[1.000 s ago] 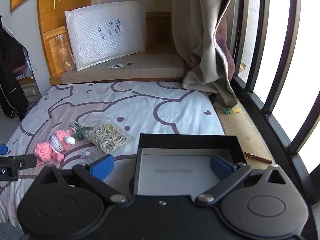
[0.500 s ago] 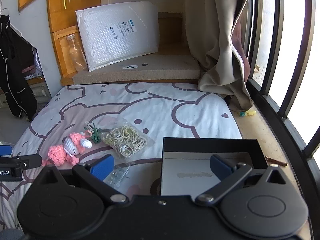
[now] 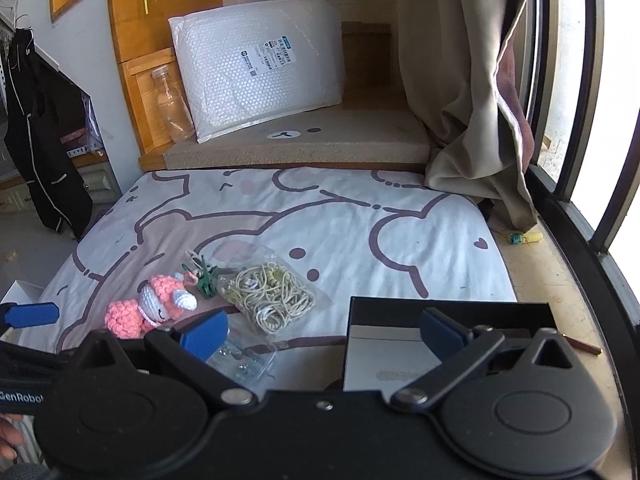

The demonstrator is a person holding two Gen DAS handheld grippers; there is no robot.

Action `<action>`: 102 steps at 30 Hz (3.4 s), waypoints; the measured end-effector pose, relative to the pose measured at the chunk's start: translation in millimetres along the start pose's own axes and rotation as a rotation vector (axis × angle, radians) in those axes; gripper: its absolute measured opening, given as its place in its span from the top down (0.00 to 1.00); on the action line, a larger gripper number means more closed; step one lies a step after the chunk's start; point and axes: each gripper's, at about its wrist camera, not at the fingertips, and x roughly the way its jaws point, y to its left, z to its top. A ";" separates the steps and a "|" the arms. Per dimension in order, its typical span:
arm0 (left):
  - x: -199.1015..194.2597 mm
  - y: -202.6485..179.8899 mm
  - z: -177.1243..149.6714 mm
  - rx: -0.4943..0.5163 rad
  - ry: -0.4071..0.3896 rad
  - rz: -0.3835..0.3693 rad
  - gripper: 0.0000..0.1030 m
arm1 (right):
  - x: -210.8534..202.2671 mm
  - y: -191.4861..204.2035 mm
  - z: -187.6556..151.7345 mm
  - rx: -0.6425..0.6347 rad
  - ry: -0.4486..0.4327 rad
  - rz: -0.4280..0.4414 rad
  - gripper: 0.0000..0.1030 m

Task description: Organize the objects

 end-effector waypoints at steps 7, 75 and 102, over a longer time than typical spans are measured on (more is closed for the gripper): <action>27.5 -24.3 -2.2 0.030 0.019 -0.071 0.00 | 26.1 -21.1 16.1 -0.050 0.028 0.023 0.00; 101.5 15.9 -24.4 0.020 0.196 -0.018 0.12 | 198.3 61.9 41.6 -0.413 0.546 0.296 0.12; 58.6 18.8 -15.0 -0.013 0.201 0.002 0.29 | 119.1 56.6 22.3 -0.230 0.363 0.157 0.36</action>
